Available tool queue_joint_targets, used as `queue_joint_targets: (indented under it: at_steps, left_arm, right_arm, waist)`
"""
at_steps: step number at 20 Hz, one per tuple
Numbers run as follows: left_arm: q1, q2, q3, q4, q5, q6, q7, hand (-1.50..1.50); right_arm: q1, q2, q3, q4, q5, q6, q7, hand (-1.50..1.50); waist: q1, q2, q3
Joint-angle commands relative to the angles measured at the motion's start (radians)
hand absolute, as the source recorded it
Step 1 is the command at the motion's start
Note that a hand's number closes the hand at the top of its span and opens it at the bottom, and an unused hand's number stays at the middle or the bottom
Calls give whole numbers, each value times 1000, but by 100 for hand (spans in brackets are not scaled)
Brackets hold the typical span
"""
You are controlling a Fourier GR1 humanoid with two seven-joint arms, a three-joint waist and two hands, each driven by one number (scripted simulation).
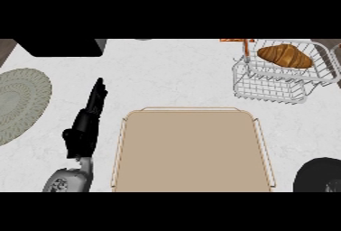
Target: Pick the croissant from the tray and place it in the tiered basket
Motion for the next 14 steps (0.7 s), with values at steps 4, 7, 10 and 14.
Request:
queue_joint_targets:
  at_steps: [4, 7, 10, 14]
  left_arm:
    - [25, -5, 12, -17, -4, 19, -7, 0]
    - [0, 1, 43, 40, 4, 21, -28, 0]
    - [47, 4, 23, -17, 15, -3, -22, 0]
    - [-17, 11, 51, 45, 12, 2, -30, 0]
  right_arm:
    - [133, -68, -226, -252, -169, 64, 71, -150]
    - [247, -37, -336, -403, -311, 131, 42, -150]
    - [367, -76, -468, -488, -445, 232, 18, -150]
    - [492, -94, -662, -551, -668, 369, -10, -150]
  waist:
    - [-27, -10, 1]
    - [-48, -11, 2]
    - [-34, -11, 1]
    - [-51, -11, 1]
